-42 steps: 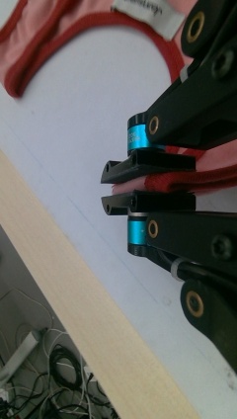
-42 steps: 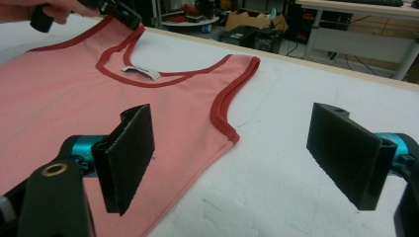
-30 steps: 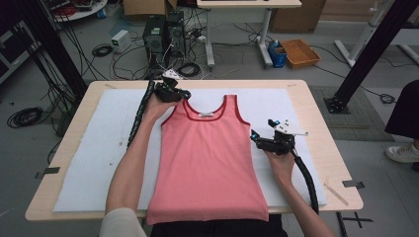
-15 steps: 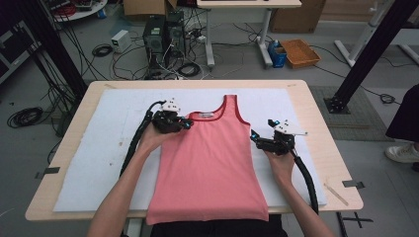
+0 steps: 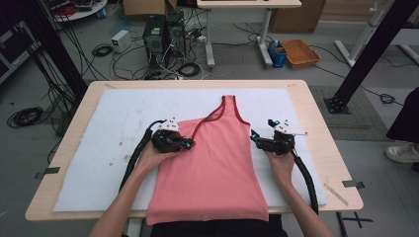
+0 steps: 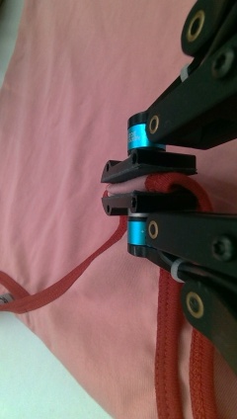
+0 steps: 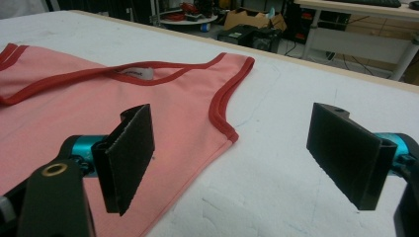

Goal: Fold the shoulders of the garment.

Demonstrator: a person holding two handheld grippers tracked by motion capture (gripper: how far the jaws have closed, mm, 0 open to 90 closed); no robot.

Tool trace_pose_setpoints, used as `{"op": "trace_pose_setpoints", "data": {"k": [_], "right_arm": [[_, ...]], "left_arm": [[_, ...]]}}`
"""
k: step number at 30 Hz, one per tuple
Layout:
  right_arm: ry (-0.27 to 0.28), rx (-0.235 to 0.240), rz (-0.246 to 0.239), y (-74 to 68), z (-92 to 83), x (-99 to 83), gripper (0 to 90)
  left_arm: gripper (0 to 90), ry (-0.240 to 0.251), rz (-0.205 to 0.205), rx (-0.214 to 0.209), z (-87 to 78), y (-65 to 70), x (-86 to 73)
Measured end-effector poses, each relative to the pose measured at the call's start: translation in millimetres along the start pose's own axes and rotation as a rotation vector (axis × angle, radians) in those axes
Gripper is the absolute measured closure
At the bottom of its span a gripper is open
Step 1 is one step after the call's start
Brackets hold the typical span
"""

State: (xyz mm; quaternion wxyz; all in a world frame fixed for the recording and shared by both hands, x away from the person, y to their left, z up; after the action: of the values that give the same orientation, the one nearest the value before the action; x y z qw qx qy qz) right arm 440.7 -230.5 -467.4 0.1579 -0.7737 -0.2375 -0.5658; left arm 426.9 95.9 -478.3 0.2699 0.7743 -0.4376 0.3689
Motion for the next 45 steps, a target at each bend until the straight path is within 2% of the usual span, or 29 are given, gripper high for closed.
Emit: {"op": "trace_pose_setpoints", "data": {"k": [5,9,14,20,22,24,27,32,36,41,45], "right_arm": [[0.000,0.000,0.000,0.0,0.0,0.0,18.1],[0.000,0.000,0.000,0.0,0.0,0.0,18.1],[0.001,-0.001,-0.001,0.0,0.0,0.0,18.1],[0.000,-0.001,-0.001,-0.1,0.0,0.0,18.1],[0.000,-0.001,-0.001,-0.1,0.0,0.0,18.1],[-0.001,-0.001,0.000,-0.1,-0.1,-0.1,18.1],[-0.001,-0.002,0.000,-0.1,-0.1,0.0,18.1],[-0.002,-0.001,-0.001,-0.2,-0.1,-0.1,18.1],[-0.001,-0.002,-0.001,0.0,0.0,0.0,18.1],[-0.001,-0.003,-0.001,0.1,0.0,-0.1,18.1],[0.000,-0.002,-0.001,0.1,0.0,0.0,18.1]], "left_arm": [[82.4,-0.004,-0.009,-0.017,-2.1,4.2,-1.7],[82.4,-0.002,0.002,-0.025,-4.3,7.8,-0.9],[82.3,-0.020,-0.010,-0.038,-2.9,8.9,-6.0],[81.4,-0.019,-0.031,-0.050,-0.8,8.2,-10.2],[79.6,-0.024,-0.031,-0.050,0.0,9.0,-11.2],[75.9,-0.026,-0.013,-0.048,-0.2,12.0,-10.9],[66.5,-0.023,0.016,-0.047,-0.2,17.3,-10.6],[52.6,-0.019,0.073,-0.028,-1.1,24.4,-11.7],[49.3,0.011,0.087,-0.016,-7.1,26.5,-9.8],[45.9,0.079,0.067,0.018,-22.2,21.1,-5.4],[44.1,0.101,0.046,0.084,-33.9,9.5,-8.4]]}}
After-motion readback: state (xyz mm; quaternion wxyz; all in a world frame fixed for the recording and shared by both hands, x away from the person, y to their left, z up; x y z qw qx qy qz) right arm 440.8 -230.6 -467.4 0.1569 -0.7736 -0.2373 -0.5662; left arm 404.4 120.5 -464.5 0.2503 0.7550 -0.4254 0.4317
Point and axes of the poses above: each handheld gripper's, and its own axes: z roughly forward along the jaws, x roughly out of its top, y roughly to its right, the point moved 6 cm from there along z, roughly forward along the jaws, and after that the axes turned 1 degree about x, right-handed, at the moved point
